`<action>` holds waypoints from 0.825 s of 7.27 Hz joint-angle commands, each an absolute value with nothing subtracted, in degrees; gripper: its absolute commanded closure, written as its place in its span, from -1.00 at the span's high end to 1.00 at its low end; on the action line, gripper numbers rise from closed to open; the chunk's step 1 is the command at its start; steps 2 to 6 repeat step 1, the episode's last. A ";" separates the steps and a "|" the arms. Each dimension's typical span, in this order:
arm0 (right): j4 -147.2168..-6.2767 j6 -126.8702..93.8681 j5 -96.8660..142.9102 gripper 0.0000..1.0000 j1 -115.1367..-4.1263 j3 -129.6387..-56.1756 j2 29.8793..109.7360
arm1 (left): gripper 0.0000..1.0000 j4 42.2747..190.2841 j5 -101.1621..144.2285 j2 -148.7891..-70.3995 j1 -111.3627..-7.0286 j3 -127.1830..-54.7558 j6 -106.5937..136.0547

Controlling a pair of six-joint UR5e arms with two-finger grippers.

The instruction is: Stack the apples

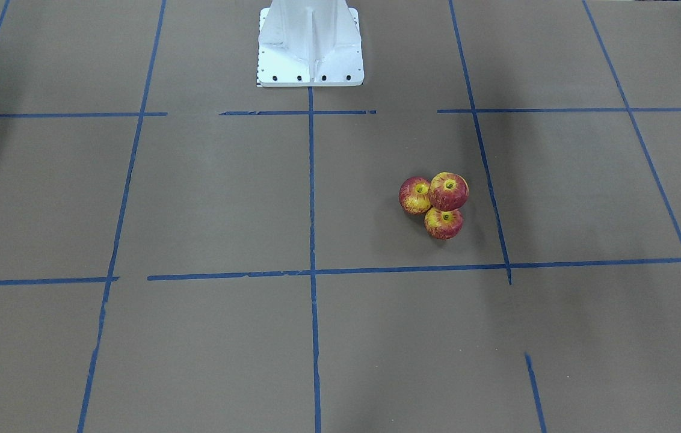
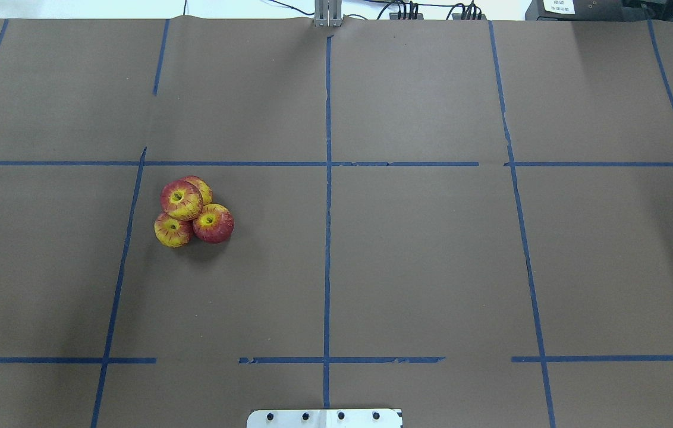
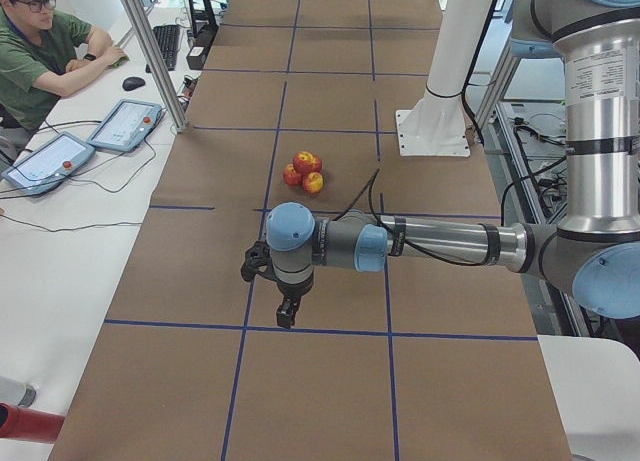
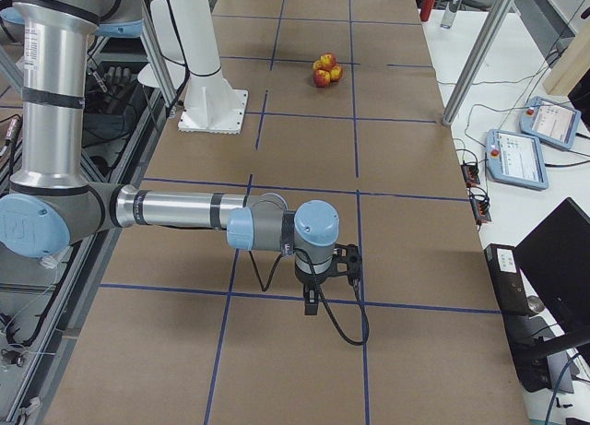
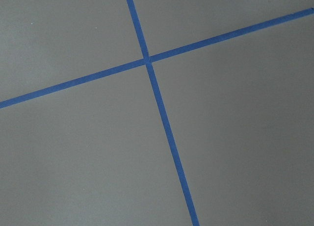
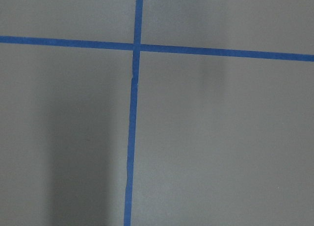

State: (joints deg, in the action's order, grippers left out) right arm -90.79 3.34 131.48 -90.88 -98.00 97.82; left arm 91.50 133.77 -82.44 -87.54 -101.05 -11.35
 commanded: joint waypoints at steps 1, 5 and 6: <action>-90.79 3.34 131.48 1.00 -90.88 -98.00 97.82 | 1.00 91.49 133.77 -82.35 -87.54 -100.81 -11.34; -90.79 3.34 131.48 1.00 -90.88 -98.00 97.82 | 1.00 91.49 133.77 -82.35 -87.54 -100.81 -11.34; -90.79 3.34 131.48 1.00 -90.88 -98.00 97.82 | 1.00 91.49 133.77 -82.35 -87.54 -100.81 -11.34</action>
